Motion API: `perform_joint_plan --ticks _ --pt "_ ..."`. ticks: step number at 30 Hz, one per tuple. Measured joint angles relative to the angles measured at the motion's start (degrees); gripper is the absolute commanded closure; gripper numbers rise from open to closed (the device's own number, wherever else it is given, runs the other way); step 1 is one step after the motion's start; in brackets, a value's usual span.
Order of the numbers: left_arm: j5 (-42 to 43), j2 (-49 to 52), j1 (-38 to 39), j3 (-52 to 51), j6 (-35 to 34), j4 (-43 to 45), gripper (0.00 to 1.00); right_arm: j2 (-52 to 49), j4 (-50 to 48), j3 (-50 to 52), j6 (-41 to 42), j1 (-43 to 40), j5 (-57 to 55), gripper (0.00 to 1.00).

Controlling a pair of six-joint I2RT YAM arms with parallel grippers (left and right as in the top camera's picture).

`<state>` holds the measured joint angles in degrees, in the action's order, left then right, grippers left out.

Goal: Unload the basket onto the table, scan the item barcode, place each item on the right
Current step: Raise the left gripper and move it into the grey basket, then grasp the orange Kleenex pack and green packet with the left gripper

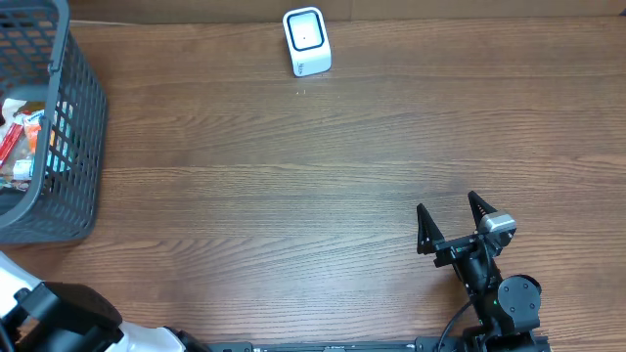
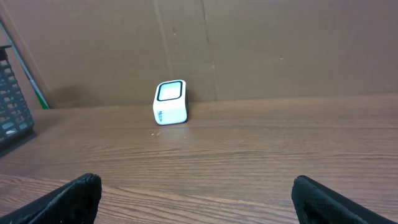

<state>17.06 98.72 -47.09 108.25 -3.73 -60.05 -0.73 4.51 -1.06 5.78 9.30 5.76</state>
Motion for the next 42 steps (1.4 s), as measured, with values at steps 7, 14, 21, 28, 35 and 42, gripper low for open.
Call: perform_joint_plan --ticks 7,14,21,28,35,42 --pt "-1.49 1.14 0.11 0.02 8.41 0.07 0.0 0.0 0.0 0.0 0.0 0.0 -0.02 0.0" --pt "0.22 8.79 0.44 0.04 15.41 -1.7 0.0 0.0 0.0 0.0 0.02 0.0 0.0 0.0" --pt "4.31 15.8 0.66 0.02 19.74 -1.97 0.0 0.0 0.02 0.0 0.0 0.0 0.0 0.0" --pt "5.29 16.37 1.27 0.02 20.7 1.11 0.0 0.0 0.02 0.0 0.0 0.0 -0.02 0.0" --pt "5.14 16.37 3.67 0.02 20.72 3.06 0.0 0.0 0.02 0.0 0.0 0.0 -0.02 0.0" --pt "-0.22 16.87 6.97 0.02 20.7 3.93 0.0 0.0 0.02 0.0 0.04 0.0 -0.02 0.0"
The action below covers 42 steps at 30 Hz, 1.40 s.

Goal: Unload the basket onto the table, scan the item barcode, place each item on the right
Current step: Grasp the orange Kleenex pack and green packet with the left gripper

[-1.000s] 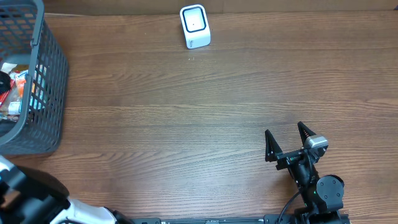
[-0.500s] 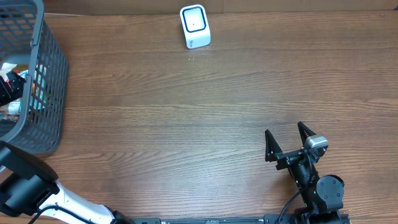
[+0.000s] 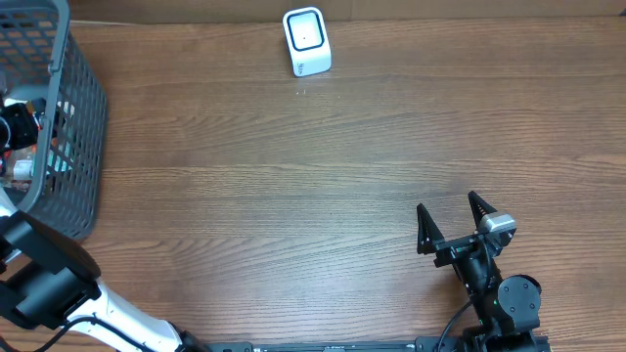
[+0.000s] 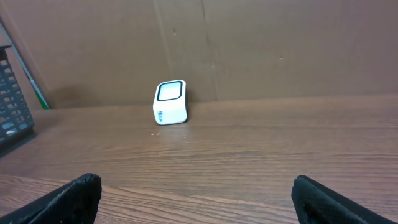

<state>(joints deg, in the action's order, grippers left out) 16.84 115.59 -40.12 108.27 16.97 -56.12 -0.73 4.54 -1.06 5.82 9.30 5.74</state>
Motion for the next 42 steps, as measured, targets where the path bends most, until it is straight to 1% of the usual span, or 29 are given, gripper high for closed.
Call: perform_joint_plan --ticks 7,26,27,31,32,33,34,36,42 --pt "-2.54 1.77 0.79 0.0 0.0 0.13 0.01 0.0 0.0 0.0 -0.02 0.0 0.0 0.0" --pt "-2.56 10.05 1.14 0.0 -0.04 0.15 0.0 0.0 0.0 0.0 -0.02 0.0 0.0 0.0" --pt "-2.58 10.21 1.14 0.0 -0.04 0.15 0.02 0.0 0.02 0.0 -0.02 0.0 0.02 0.0" --pt "-2.43 10.25 1.16 0.0 -0.33 -0.11 0.2 0.0 0.02 0.0 -0.02 0.0 0.02 0.0" --pt "-2.25 10.27 1.29 0.0 -0.35 -0.22 0.27 0.0 -0.02 0.0 0.0 0.0 0.02 0.0" --pt "-2.16 10.27 1.42 0.0 -0.42 -0.31 0.39 0.0 0.0 0.0 -0.02 0.0 0.02 0.0" --pt "-2.03 10.27 1.57 0.0 -0.48 -0.42 0.45 0.0 0.0 0.0 -0.02 0.0 0.02 0.0" --pt "-2.14 10.27 1.9 0.11 -0.26 -0.44 0.49 0.0 -0.02 0.0 -0.04 0.0 0.02 0.0" --pt "-2.19 10.27 1.9 0.24 -0.04 -0.35 0.56 0.0 0.0 0.0 -0.02 0.0 0.0 0.0"
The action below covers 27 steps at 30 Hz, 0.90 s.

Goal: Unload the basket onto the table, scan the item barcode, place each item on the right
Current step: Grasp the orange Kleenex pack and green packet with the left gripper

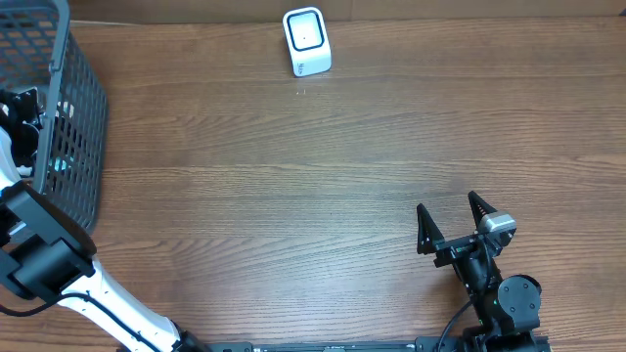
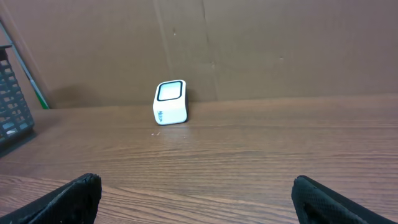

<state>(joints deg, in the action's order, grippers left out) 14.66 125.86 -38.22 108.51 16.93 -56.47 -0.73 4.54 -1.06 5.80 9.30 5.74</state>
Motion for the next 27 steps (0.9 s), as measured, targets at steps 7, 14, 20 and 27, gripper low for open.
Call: perform_joint_plan --ticks 7,14,20,27 --pt "-0.28 0.0 0.0 0.68 0.0 -0.72 0.58 0.0 0.0 0.0 -0.02 0.0 0.0 0.0" --pt "-1.29 0.07 0.0 6.69 -0.66 -6.12 0.58 0.0 0.0 0.0 0.0 0.0 0.02 0.0" --pt "-2.99 -0.37 0.0 17.29 -1.84 -9.68 0.58 0.0 0.0 0.0 0.0 0.0 0.0 0.0" --pt "-3.58 -5.42 0.0 24.09 -5.09 -11.13 0.57 0.0 -0.02 0.0 0.0 0.0 0.02 0.0"
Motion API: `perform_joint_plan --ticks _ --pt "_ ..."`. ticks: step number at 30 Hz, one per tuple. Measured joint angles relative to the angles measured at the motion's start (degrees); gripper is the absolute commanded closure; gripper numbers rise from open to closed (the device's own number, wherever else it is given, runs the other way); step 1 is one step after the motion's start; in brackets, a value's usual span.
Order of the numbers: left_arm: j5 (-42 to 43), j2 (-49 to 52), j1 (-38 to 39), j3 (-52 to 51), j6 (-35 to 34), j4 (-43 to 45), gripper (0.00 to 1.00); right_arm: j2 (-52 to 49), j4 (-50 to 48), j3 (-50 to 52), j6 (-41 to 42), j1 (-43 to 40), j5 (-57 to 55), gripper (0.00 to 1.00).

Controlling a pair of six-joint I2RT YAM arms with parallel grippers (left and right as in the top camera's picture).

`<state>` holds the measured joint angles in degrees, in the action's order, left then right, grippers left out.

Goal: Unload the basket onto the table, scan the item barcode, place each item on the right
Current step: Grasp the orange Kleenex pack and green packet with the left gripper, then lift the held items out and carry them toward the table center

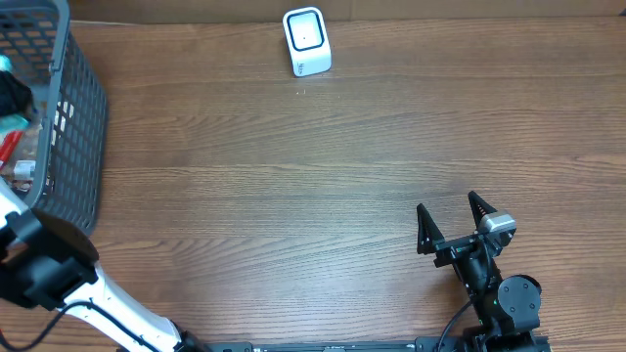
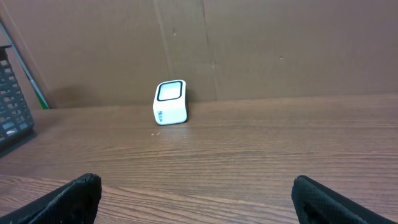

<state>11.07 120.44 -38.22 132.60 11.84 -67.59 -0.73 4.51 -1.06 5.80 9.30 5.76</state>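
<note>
The white barcode scanner (image 1: 306, 41) stands at the table's far edge, its dark window facing up; the right wrist view shows the scanner (image 2: 170, 102) straight ahead against a brown wall. Red and teal packets (image 1: 9, 147) lie in the grey mesh basket (image 1: 76, 147) at the far left. My left gripper (image 1: 8, 94) is down inside that basket at the frame's edge, and its jaws are hidden. My right gripper (image 1: 447, 202) rests near the front right, open and holding nothing; in its wrist view the right gripper (image 2: 196, 186) spans bare wood.
The basket's corner (image 2: 12, 118) shows at the left of the right wrist view. The left arm's white link (image 1: 59, 284) rises from the front left corner toward the basket. A brown wall backs the table.
Inside the basket, my left gripper has shifted slightly left and farther back, now partly cut off by the frame edge. The right arm and the scanner are unchanged.
The left arm first lay at the front left corner, outside the basket. It was then above the basket's near part, later down among the packets, and now sits deeper at the left. The right gripper stayed open and still throughout.
</note>
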Motion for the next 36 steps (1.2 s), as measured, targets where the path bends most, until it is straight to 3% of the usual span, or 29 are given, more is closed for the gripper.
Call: perform_joint_plan --ticks 14,25,36 --pt "0.0 -20.57 1.92 2.8 -8.81 0.52 0.59 0.0 0.02 0.0 0.0 0.0 -0.02 0.0" --pt "0.04 -28.76 10.78 2.8 -14.93 -9.05 0.58 0.0 0.02 0.0 0.0 0.0 0.0 0.0" --pt "0.0 -30.12 22.56 2.8 -22.71 -20.48 0.57 0.0 0.02 0.0 0.0 0.0 -0.02 0.0"
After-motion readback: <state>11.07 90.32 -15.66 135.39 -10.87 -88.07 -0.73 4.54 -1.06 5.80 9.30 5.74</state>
